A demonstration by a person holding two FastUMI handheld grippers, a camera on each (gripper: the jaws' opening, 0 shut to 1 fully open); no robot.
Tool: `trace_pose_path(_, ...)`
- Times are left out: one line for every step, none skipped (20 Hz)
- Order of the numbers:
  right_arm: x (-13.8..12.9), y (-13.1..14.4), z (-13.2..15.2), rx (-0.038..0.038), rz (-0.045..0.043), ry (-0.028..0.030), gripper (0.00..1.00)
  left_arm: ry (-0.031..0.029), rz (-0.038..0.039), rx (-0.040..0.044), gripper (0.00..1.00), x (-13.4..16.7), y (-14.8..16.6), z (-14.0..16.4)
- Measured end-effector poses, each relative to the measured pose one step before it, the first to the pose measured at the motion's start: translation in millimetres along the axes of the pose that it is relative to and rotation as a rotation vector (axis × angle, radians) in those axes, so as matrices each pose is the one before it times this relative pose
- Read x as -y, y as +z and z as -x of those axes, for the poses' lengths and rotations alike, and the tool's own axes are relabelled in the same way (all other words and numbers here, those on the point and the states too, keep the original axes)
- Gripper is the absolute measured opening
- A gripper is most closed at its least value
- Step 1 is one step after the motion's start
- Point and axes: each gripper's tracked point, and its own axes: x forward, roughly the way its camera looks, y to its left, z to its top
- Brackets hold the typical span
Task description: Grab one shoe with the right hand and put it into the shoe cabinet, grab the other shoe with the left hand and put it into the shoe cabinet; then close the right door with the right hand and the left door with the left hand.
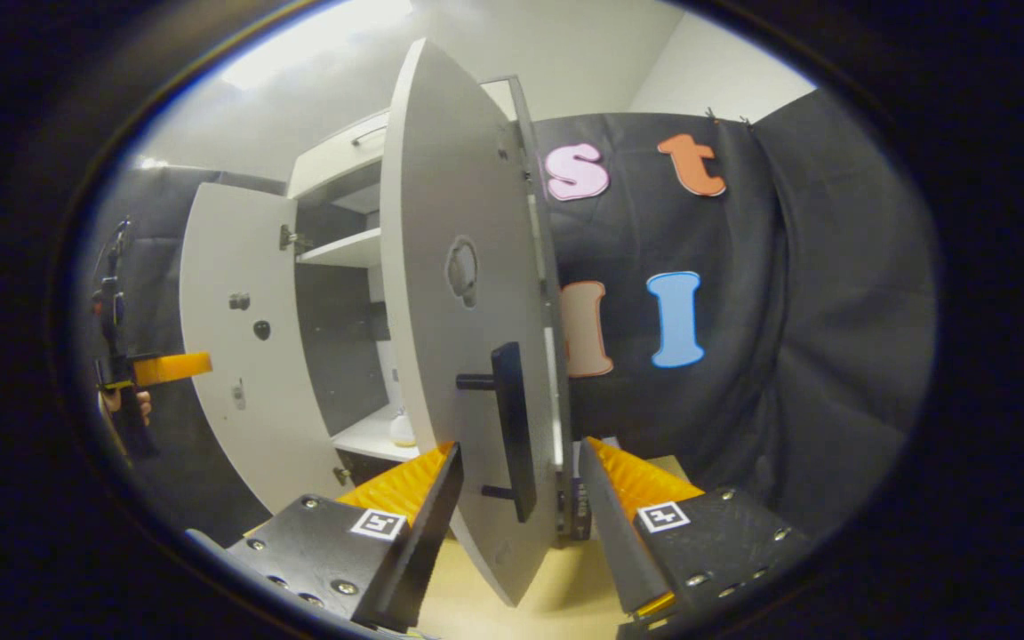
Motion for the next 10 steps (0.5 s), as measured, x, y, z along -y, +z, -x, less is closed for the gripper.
trace_pose_path(-9.18,-1.57,-2.83,-0.00268,0.00209,0.0128,0.8,0.00359,-0.01302,-0.00241,0.83,-3.35,-1.98,1.35)
trace_pose_path(-8.75,-0.79,-4.1,-0.00122,0.00299,0.01007,0.8,0.00518,-0.01133,-0.00008,0.85,-4.16,-1.51,1.42)
trace_pose_path(-7.75,-0.19,-4.62,-0.00135,0.00416,0.00943,0.8,0.00698,-0.00756,0.00121,0.85,-4.91,0.01,2.12)
trace_pose_path(-7.25,-0.84,-4.3,-0.00281,0.00491,0.00873,0.8,0.00822,-0.00249,0.0019,0.83,-4.98,-0.36,2.7)
trace_pose_path(-8.37,-0.98,-4.75,-0.00376,0.00356,0.00796,0.8,0.00473,0.00273,0.00077,0.85,-5.37,0.88,2.14)
trace_pose_path(-6.22,-0.32,-4.55,-0.0018,0.00422,0.00689,0.8,0.00341,0.00788,0.00179,0.85,-5.23,-0.01,1.51)
trace_pose_path(-7.08,0.33,-5.73,-0.00103,0.00175,0.00728,0.8,0.00269,0.01033,0.00287,0.85,-4.67,1.37,3.01)
trace_pose_path(-9.51,-3.95,-5.78,-0.00267,-0.00463,0.01084,0.8,0.00329,0.01041,0.00507,0.85,-6.36,1.26,3.36)
trace_pose_path(-8.7,-0.74,-5.45,-0.00399,-0.00822,0.01679,0.8,0.00629,0.00762,0.00529,0.85,-6.64,1.92,3.34)
trace_pose_path(-11.58,-2.34,-6.85,-0.00498,-0.01465,0.02731,0.8,0.00764,0.00364,0.00601,0.85,-7.68,0.02,2.22)
